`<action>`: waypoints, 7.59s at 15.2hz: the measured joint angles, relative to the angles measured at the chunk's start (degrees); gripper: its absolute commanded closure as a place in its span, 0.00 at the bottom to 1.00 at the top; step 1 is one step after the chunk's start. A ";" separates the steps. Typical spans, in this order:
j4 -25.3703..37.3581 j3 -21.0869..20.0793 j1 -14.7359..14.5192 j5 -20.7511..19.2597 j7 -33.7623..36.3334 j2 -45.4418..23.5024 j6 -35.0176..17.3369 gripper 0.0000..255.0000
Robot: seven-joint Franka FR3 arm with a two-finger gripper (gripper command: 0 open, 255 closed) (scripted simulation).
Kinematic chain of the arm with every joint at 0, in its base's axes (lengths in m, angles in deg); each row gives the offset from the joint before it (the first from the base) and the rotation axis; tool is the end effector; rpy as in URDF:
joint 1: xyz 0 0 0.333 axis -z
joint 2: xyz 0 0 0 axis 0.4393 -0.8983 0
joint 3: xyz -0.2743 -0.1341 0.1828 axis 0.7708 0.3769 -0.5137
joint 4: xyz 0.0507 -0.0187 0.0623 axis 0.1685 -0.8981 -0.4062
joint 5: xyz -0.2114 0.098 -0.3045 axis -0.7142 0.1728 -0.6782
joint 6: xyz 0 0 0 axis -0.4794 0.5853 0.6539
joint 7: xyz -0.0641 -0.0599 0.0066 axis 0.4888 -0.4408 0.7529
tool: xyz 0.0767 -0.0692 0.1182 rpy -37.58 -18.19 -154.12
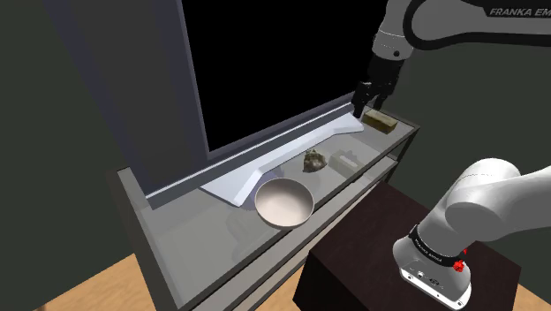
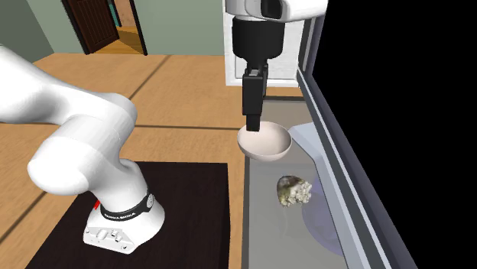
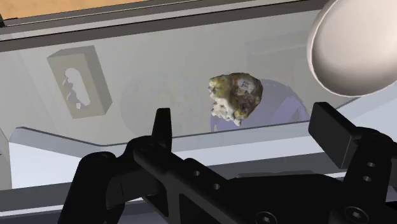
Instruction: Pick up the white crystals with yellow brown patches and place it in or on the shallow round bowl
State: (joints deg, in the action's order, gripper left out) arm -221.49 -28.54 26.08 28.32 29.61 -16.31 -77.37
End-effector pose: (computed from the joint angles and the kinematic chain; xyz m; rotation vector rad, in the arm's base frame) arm 0.2922 -0.0009 0.5344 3.1161 -0.2044 0.0406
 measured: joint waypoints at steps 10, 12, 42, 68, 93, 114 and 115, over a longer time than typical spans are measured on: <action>-12.21 -6.95 2.35 0.09 13.77 -4.67 -23.47 0.00; -14.20 -8.93 3.51 -0.60 17.62 -7.60 -30.05 0.00; -15.29 -24.00 19.80 -20.14 46.32 -31.91 -60.85 1.00; -1.29 -7.93 15.52 26.71 30.59 -41.46 -23.12 0.00; 2.30 -7.35 16.01 25.05 34.04 -34.48 -13.00 1.00; 5.65 -13.58 10.73 29.74 46.84 -25.45 -5.20 1.00; 5.59 -14.48 10.00 30.48 48.18 -24.94 -5.37 1.00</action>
State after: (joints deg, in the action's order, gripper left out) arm -215.89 -43.02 36.09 58.79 77.78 -41.25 -82.73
